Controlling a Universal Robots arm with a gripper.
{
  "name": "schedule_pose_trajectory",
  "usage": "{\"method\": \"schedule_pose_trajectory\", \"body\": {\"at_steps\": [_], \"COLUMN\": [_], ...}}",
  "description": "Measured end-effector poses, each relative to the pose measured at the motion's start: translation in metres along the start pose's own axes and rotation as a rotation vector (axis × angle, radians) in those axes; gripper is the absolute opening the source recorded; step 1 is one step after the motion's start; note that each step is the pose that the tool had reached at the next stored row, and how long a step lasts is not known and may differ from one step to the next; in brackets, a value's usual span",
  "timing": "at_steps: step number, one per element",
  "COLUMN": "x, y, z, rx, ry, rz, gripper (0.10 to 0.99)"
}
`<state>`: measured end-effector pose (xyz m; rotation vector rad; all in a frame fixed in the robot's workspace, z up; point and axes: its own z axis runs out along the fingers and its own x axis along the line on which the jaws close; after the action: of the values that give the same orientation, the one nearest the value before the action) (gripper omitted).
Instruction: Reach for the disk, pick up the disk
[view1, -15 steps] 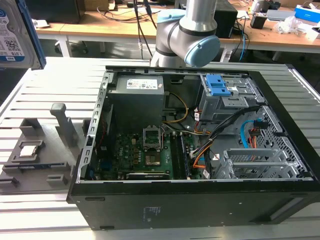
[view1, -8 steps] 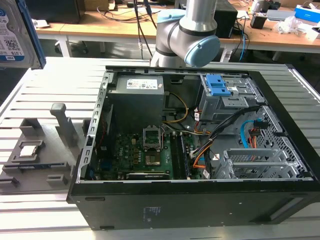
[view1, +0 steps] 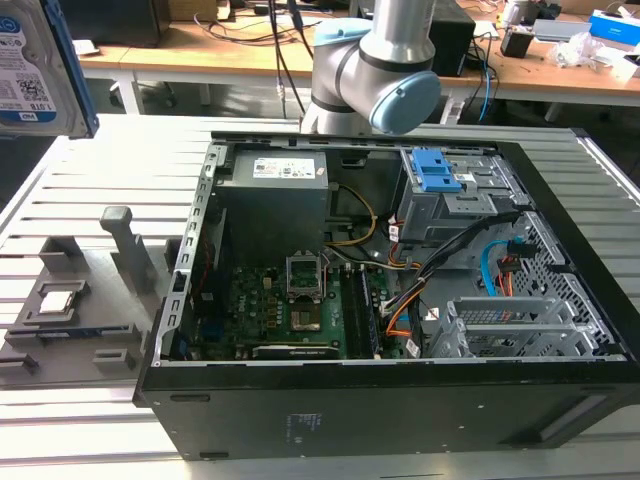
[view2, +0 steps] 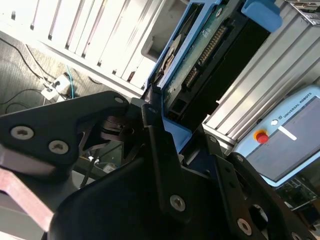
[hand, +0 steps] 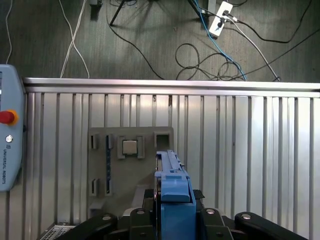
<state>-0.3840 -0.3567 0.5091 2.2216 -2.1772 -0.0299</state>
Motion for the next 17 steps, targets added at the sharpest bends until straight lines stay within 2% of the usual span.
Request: {"method": "schedule_pose_trajectory", "body": {"at_steps": [10,13,17], "x": [0.0005,0.0008,0.0009], "y": [-0.034,-0.05,-0.0636], "z": [-0.0012,-0.0018,-0.0023], "rx": [0.0,0.0,0.0], "ry": [0.0042,0.0045,0.0049], "rz": [0.0,0.0,0.0], "gripper": [0.369,0.369,0.369]}}
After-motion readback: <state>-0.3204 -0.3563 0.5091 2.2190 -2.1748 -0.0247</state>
